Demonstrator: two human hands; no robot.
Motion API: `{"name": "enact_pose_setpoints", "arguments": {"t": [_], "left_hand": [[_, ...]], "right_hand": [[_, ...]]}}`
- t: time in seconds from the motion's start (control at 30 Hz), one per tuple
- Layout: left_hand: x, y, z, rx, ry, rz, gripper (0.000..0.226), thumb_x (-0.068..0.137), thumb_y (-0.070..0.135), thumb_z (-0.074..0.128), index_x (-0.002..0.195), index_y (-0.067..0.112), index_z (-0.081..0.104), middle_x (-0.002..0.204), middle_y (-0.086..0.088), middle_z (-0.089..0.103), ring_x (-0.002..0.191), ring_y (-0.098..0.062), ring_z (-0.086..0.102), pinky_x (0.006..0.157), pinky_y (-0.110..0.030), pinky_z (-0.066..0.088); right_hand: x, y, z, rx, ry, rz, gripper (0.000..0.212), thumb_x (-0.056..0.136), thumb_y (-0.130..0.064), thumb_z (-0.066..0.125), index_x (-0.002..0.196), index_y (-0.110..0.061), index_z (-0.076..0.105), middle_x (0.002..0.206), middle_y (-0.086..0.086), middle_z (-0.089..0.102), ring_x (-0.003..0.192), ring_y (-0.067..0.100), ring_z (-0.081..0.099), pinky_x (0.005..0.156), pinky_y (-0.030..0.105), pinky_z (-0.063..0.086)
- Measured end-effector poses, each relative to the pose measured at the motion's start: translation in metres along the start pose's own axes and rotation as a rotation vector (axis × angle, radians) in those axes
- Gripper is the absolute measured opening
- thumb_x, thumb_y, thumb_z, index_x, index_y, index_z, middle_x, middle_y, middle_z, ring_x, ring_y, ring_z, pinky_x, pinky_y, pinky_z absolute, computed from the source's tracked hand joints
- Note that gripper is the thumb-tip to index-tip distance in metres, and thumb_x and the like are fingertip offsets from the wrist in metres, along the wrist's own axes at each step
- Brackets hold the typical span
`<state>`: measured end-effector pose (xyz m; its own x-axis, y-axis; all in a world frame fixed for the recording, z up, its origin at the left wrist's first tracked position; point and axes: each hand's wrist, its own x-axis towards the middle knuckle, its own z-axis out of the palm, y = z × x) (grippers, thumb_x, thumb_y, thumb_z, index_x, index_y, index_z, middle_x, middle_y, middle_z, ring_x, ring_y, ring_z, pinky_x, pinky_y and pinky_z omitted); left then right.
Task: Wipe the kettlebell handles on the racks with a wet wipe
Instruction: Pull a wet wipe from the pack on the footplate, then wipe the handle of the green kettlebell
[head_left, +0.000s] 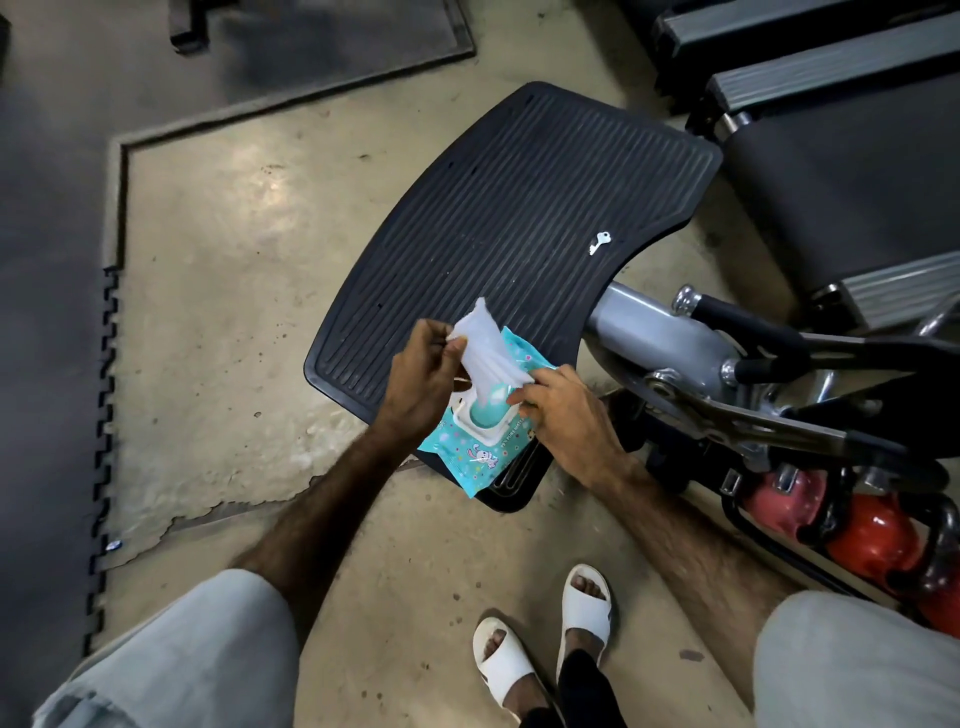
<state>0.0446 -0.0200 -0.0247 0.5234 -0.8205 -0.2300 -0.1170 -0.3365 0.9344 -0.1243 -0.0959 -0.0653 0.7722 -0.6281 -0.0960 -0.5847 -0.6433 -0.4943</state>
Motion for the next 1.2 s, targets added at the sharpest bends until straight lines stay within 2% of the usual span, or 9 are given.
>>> {"name": "enact_pose_setpoints", "arguments": {"t": [0.13,0.27,0.43,0.63,0.7,0.77,0.97,1.07,1.2], "left_hand": [[-0.01,0.005,-0.006,-0.149,-0.042,-0.126,0.014,0.094,0.014,0.056,0.104,0.007,0.049,0.104,-0.014,0.067,0.091,-0.025,0.069,0.072,-0.034,0.059],[-0.025,0.023,-0.005,-0.227,-0.09,-0.17,0.025,0.089,0.008,0.062,0.112,0.007,0.053,0.105,-0.016,0.067,0.091,-0.026,0.069,0.078,-0.041,0.058],[-0.043,0.059,-0.009,-0.243,-0.17,-0.217,0.042,0.074,0.016,0.074,0.112,0.016,0.056,0.107,-0.012,0.067,0.094,-0.03,0.067,0.08,-0.044,0.056],[-0.073,0.11,0.003,-0.526,-0.308,-0.466,0.043,0.092,0.039,0.054,0.122,0.008,0.059,0.119,-0.015,0.065,0.109,-0.03,0.063,0.089,-0.039,0.052],[-0.087,0.127,0.012,-0.649,-0.417,-0.476,0.039,0.096,0.03,0.047,0.122,0.004,0.059,0.123,-0.017,0.063,0.115,-0.03,0.06,0.097,-0.039,0.047],[-0.103,0.147,0.021,-0.673,-0.389,-0.474,0.032,0.095,0.02,0.047,0.116,0.003,0.062,0.118,-0.017,0.066,0.106,-0.028,0.065,0.086,-0.034,0.054],[-0.135,0.162,0.04,-0.47,-0.186,-0.417,0.027,0.088,0.031,0.063,0.1,0.007,0.064,0.099,-0.013,0.068,0.09,-0.029,0.062,0.073,-0.04,0.05],[-0.156,0.181,0.058,-0.321,-0.117,-0.273,0.018,0.087,0.029,0.065,0.078,0.015,0.059,0.07,0.002,0.057,0.07,-0.015,0.052,0.056,-0.027,0.039],[-0.183,0.2,0.084,-0.239,-0.202,-0.162,0.029,0.087,0.042,0.062,0.092,0.014,0.066,0.084,0.0,0.068,0.082,-0.016,0.062,0.067,-0.028,0.048]], "right_hand": [[0.001,-0.011,-0.016,0.515,0.166,0.359,0.02,0.096,-0.023,0.056,0.112,-0.018,0.067,0.108,-0.002,0.07,0.094,0.015,0.064,0.085,0.033,0.053],[-0.002,-0.028,-0.048,1.246,0.014,0.633,0.028,0.096,-0.034,0.058,0.121,-0.02,0.061,0.117,0.01,0.067,0.1,0.026,0.068,0.081,0.04,0.059],[-0.017,-0.049,-0.093,1.189,0.121,0.569,0.037,0.088,-0.005,0.067,0.125,-0.009,0.059,0.109,0.018,0.066,0.095,0.027,0.068,0.072,0.033,0.061],[-0.051,-0.068,-0.146,1.22,0.113,0.423,0.03,0.09,-0.002,0.06,0.118,-0.013,0.064,0.098,0.001,0.068,0.09,0.014,0.067,0.067,0.023,0.055],[-0.067,-0.073,-0.161,1.196,0.152,0.413,0.027,0.089,0.001,0.06,0.109,-0.015,0.068,0.094,-0.001,0.068,0.085,0.009,0.065,0.067,0.019,0.053],[-0.084,-0.075,-0.173,1.186,0.187,0.414,0.027,0.087,0.002,0.059,0.1,-0.02,0.07,0.093,0.0,0.07,0.084,0.009,0.065,0.069,0.02,0.053],[-0.13,-0.062,-0.192,0.868,0.258,0.502,0.018,0.086,-0.003,0.065,0.088,-0.02,0.069,0.097,0.002,0.071,0.088,0.014,0.064,0.078,0.022,0.05],[-0.153,-0.059,-0.203,0.644,0.386,0.488,0.009,0.084,-0.013,0.07,0.09,-0.019,0.072,0.09,-0.004,0.067,0.077,0.003,0.061,0.074,0.011,0.047],[-0.185,-0.071,-0.218,0.989,0.324,0.505,0.012,0.091,-0.011,0.065,0.102,-0.01,0.069,0.084,-0.006,0.067,0.072,0.003,0.061,0.068,0.017,0.051]]}}
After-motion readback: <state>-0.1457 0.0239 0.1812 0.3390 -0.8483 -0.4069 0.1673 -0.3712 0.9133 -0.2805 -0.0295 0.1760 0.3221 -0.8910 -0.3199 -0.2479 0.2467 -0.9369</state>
